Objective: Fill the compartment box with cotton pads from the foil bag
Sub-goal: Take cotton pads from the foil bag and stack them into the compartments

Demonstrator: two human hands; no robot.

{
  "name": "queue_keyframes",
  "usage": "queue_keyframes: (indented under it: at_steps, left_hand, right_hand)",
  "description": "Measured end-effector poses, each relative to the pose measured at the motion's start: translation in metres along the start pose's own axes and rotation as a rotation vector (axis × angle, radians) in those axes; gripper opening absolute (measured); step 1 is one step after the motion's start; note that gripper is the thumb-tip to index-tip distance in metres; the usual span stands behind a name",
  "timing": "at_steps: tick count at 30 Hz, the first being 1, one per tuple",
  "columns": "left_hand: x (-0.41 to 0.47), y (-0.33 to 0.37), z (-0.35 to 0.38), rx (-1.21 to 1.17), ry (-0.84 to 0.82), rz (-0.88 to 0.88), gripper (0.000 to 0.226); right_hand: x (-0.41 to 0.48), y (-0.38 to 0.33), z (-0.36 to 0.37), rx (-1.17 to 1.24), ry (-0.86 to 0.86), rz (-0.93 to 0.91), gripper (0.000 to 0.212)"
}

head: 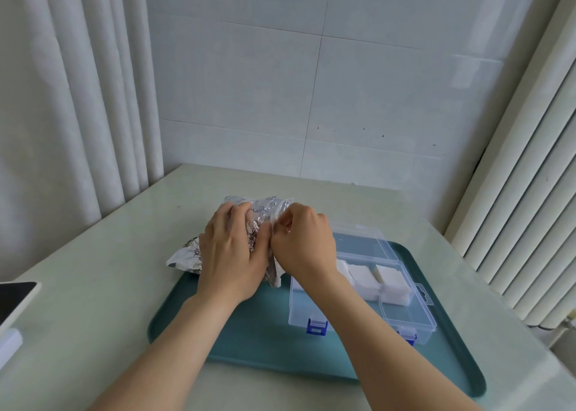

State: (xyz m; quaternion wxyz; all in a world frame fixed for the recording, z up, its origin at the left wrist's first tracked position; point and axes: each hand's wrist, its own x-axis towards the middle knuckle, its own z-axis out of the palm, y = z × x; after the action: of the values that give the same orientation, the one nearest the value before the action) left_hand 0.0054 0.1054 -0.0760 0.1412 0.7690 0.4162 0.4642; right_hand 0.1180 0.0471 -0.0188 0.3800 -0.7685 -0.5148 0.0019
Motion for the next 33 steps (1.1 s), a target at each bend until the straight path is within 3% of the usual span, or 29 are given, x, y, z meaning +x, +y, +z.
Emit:
queue_keyframes:
  at_steps: [13,17,21,29,33]
  left_hand:
    - [-0.003,0.004,0.000,0.011,0.017,-0.029,0.071]
    - [-0.002,0.005,0.000,0.078,-0.023,-0.053,0.093]
    - [-0.002,0.002,0.002,0.148,-0.030,-0.051,0.110]
    - [-0.003,0.001,0.005,0.091,0.038,-0.032,0.080]
    - [-0.003,0.001,0.006,0.105,0.068,0.016,0.072]
  right_hand:
    - [0.015,0.016,-0.001,0.210,0.005,-0.031,0.008]
    - [0.018,0.020,-0.003,0.406,-0.070,0.127,0.008]
    - [0.022,0.025,-0.009,0.514,0.002,0.160,0.004]
    - [0.023,0.032,-0.015,0.583,0.038,0.218,0.017]
    - [0.024,0.033,-0.024,0.638,0.075,0.255,0.012]
